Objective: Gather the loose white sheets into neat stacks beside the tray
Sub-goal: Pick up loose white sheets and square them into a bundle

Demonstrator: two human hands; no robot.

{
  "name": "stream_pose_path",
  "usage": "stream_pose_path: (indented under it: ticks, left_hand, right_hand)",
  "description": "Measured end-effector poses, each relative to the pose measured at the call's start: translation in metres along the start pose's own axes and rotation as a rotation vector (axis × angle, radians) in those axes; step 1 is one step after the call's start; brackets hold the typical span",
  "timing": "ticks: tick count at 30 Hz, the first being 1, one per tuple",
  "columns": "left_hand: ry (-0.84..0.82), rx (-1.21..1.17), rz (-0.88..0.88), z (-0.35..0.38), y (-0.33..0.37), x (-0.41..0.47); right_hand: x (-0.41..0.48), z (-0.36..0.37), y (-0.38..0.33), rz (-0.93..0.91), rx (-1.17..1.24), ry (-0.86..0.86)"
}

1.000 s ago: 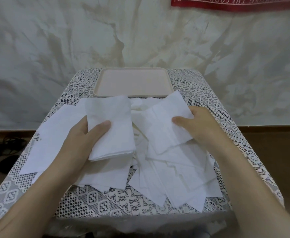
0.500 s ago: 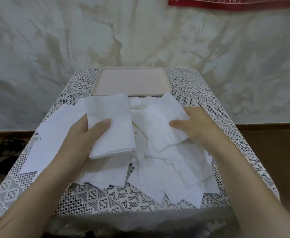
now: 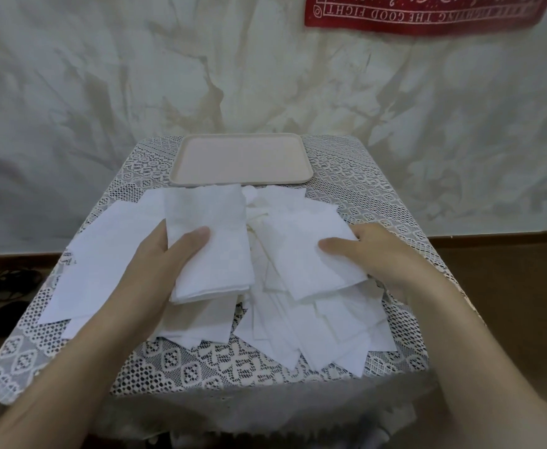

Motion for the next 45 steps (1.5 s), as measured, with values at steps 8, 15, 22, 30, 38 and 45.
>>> stream_pose_path:
  ticks: [8,15,22,30,38,45]
  left_hand:
    - [-0.036,-0.059,-0.014,0.0,-0.002,0.009]
    - [-0.007,-0.011,0.006,0.006,-0.004,0.011]
    - [0.053,-0.028,0.027,0.013,-0.001,0.003]
    - [0.063,0.012,0.02,0.011,-0.001,0.0]
    - [0.009,0.013,0.032,0.011,-0.003,0.002]
    - [0.025,-0.02,0.028,0.011,-0.003,0.005]
  right_hand:
    - [0.012,0.004,-0.002,-0.057,-0.003,-0.009]
    - [0.0,0.017,-0.032,-0.232,0.468,0.002]
    - [-0.011,0.059,-0.037,-0.276,0.187,0.052]
    - [-0.018,0.082,-0.047,-0.34,0.055,0.045]
    - [-0.011,0.088,-0.043,-0.354,0.075,0.017]
    - [-0.004,0.069,-0.035,-0.422,0.074,0.173]
Point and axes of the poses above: each hand's wrist, its own x-axis towards the middle knuckle, its own z-axis out of the palm, y = z × x, the point moved 3 cm from there along x, towards the middle knuckle, and after that the axes turned 14 degrees about -z, right-handed, at the moved point
